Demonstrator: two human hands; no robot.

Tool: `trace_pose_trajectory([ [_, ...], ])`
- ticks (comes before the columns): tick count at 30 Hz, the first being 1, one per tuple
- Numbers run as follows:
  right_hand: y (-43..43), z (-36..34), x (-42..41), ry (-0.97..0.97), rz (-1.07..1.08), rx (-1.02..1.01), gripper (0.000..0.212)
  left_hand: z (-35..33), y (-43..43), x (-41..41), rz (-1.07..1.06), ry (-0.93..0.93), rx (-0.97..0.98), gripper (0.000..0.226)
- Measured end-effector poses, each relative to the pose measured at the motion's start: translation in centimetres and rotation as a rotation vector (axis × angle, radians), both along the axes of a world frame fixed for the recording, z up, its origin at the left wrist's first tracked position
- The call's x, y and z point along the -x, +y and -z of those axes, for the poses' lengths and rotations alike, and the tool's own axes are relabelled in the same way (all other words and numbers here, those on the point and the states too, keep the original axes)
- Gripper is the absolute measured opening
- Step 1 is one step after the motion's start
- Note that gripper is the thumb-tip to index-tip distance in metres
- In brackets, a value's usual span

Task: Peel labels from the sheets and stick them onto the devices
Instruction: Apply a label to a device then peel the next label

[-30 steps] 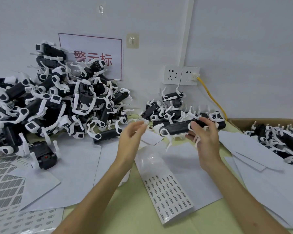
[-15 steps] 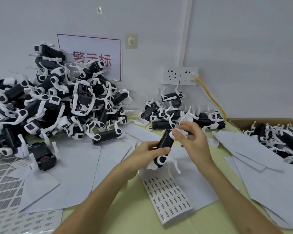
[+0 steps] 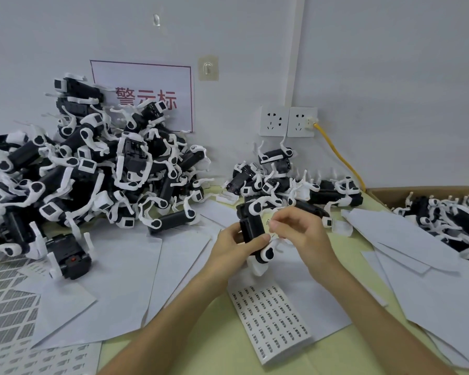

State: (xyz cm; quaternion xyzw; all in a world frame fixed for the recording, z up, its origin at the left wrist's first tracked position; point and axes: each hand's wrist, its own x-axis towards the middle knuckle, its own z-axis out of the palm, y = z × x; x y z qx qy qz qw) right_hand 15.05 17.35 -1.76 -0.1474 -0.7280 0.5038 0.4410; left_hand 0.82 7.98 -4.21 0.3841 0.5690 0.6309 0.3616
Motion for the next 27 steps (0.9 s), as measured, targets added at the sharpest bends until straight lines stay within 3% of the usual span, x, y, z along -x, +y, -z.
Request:
trace_pose_trajectory([
  [12, 0.6, 0.6, 0.3, -0.262, 0.106, -0.06, 0.013, 0.9, 0.5, -0.4, -0.034, 0.175, 0.024, 0.04],
  [19, 0.9, 0.6, 0.3, -0.307, 0.119, -0.094, 0.013, 1.1, 0.6, -0.6, -0.052, 0.246, 0.023, 0.044],
  [27, 0.9, 0.6, 0.3, -0.317, 0.152, -0.101, 0.013, 1.0, 0.4, -1.0, -0.067, 0.311, 0.009, 0.064],
])
